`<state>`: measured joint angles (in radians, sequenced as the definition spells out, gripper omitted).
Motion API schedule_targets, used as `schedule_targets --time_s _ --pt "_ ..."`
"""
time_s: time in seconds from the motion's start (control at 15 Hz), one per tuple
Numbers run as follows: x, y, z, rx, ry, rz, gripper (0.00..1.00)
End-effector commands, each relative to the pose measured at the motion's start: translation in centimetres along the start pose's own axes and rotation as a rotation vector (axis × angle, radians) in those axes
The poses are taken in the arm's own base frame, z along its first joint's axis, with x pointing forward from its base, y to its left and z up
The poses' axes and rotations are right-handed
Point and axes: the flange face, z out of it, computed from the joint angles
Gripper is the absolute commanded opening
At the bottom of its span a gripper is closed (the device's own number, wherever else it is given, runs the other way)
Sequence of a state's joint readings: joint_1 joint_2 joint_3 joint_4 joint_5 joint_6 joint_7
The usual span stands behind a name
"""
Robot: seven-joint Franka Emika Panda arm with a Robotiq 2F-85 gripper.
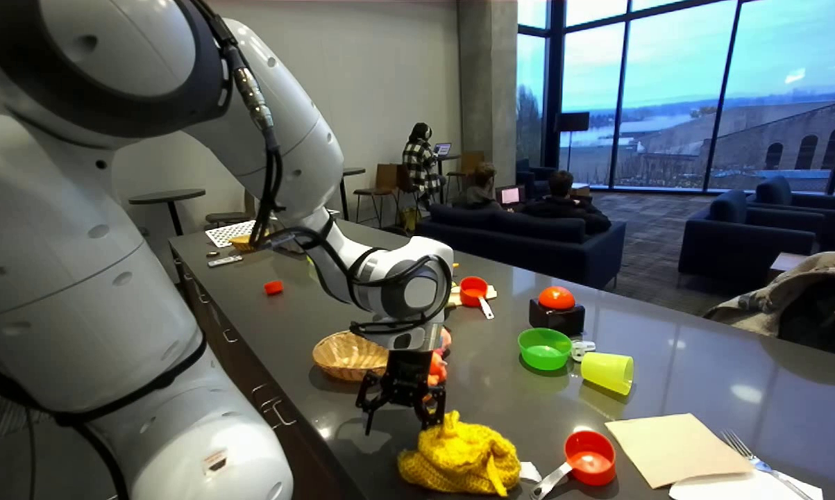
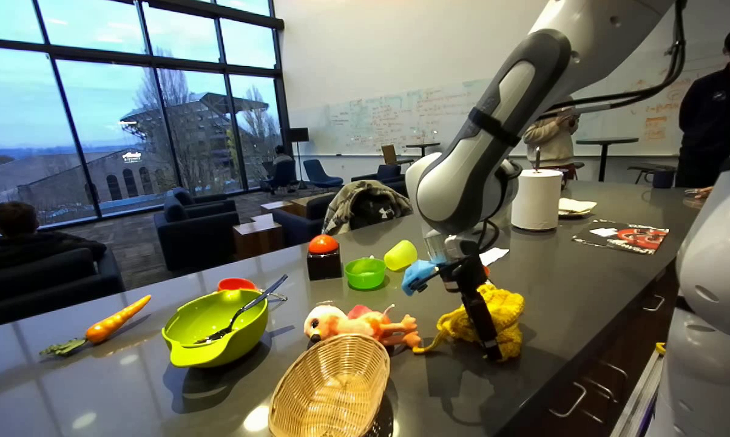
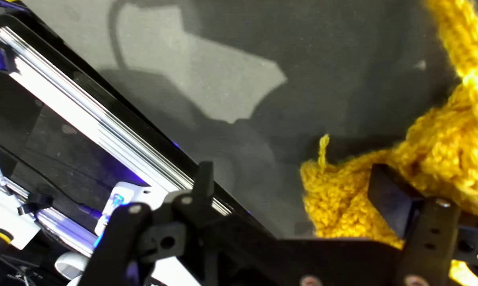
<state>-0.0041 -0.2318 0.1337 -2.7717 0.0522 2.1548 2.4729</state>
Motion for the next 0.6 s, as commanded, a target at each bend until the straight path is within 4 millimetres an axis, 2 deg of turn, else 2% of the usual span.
schedule_targets --time_s 0.0,0.27,0.53 --pt "0.4 -1.0 -0.6 0.074 -0.002 0.038 1.00" --pt "1.4 -3.3 -2.1 0.200 -0.065 0.037 1.00" --pt "3.1 -6.0 -2.4 0.248 -0.088 0.038 1.00"
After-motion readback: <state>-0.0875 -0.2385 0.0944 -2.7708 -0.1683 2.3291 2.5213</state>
